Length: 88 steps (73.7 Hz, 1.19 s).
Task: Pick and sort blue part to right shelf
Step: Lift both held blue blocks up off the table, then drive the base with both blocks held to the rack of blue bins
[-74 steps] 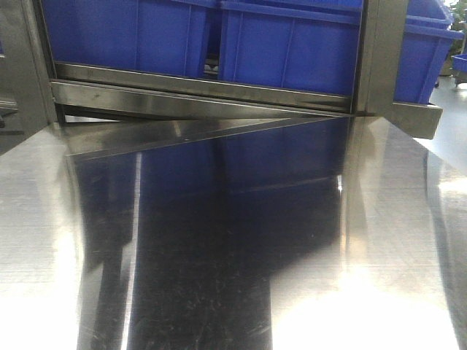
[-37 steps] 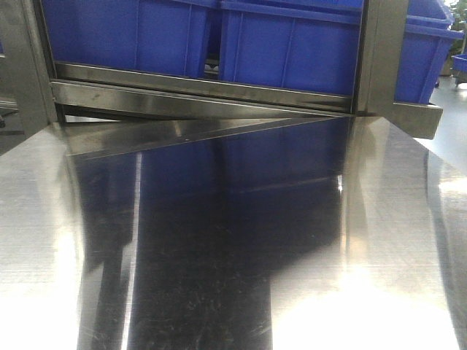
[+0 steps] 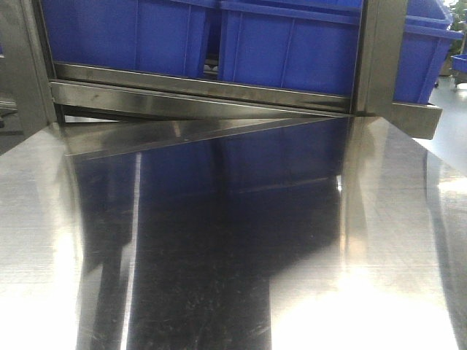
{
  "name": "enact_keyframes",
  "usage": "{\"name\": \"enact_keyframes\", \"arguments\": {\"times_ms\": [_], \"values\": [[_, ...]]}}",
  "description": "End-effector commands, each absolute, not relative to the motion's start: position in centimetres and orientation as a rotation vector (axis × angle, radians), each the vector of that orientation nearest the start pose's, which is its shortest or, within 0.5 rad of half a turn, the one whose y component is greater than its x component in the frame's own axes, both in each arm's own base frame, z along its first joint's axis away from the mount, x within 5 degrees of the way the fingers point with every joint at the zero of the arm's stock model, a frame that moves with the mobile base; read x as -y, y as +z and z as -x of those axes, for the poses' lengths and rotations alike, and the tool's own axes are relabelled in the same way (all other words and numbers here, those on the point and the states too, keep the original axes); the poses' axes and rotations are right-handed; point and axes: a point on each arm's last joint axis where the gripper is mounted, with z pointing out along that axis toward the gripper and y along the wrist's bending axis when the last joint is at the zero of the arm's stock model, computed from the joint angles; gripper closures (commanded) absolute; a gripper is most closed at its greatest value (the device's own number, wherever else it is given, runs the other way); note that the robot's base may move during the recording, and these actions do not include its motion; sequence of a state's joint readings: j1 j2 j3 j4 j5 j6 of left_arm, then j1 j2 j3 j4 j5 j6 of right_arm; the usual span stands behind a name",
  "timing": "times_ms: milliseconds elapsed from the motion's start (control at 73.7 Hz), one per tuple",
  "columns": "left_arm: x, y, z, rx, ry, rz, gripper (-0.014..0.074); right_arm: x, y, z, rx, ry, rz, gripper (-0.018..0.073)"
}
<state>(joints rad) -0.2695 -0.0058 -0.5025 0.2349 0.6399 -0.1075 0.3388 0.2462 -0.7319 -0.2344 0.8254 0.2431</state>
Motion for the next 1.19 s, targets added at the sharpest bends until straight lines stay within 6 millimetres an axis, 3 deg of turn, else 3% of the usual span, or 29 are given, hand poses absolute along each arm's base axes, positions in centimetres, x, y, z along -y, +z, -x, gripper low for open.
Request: {"name": "enact_keyframes", "arguments": {"times_ms": [0,1181], "values": [[-1.29,33.13,0.29,-1.463,-0.047,-0.171,0.0326,0.77,37.81,-2.59,-1.696,0.133,0.123,0.0351],[-1.27,33.12,0.21,-1.468,-0.046,-0.172,0.0326,0.8,37.78,-2.53,-1.697,0.132,0.122,0.0351]]}}
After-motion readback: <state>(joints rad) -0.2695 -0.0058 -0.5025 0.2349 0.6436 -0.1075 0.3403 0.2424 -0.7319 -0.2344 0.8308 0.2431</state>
